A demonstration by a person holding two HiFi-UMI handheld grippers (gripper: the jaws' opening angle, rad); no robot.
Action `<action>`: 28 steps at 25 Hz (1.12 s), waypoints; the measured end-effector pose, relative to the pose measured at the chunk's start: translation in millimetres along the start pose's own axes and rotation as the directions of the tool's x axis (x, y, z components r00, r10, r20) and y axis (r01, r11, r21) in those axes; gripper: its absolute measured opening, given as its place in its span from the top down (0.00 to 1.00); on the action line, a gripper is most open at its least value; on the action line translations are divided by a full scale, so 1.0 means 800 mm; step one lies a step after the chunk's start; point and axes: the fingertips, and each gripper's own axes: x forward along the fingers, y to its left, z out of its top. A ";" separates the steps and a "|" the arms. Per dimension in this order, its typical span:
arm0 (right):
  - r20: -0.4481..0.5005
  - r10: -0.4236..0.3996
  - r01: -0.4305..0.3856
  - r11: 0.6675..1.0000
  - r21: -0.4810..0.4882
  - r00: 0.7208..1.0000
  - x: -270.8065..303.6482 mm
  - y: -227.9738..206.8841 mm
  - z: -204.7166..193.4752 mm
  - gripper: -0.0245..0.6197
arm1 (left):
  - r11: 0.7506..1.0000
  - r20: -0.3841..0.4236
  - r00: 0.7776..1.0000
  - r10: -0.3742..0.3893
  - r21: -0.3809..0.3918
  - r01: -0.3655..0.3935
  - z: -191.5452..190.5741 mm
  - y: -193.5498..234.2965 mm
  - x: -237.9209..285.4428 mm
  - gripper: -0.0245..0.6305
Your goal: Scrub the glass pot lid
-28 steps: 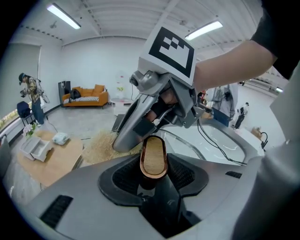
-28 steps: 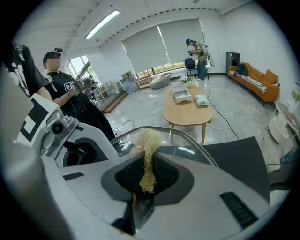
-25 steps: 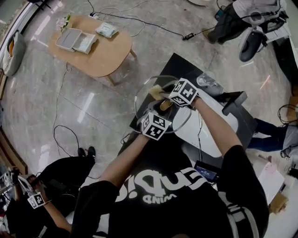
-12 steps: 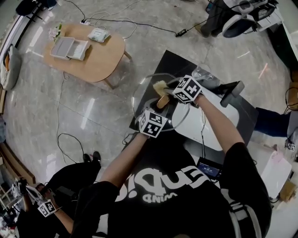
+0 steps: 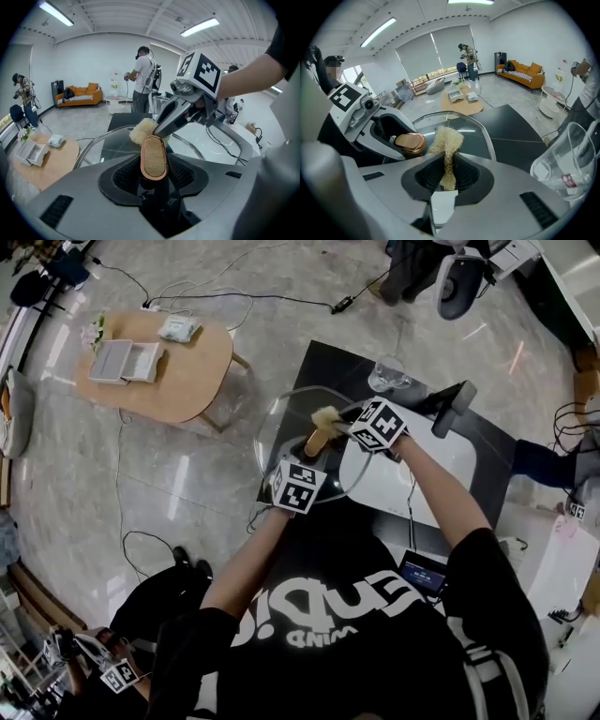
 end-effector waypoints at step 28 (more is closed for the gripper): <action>0.097 -0.137 0.102 0.948 0.301 0.986 -0.025 0.088 -0.081 0.89 | 0.986 -0.114 0.987 -0.117 0.106 0.129 0.000 -0.015 0.002 0.68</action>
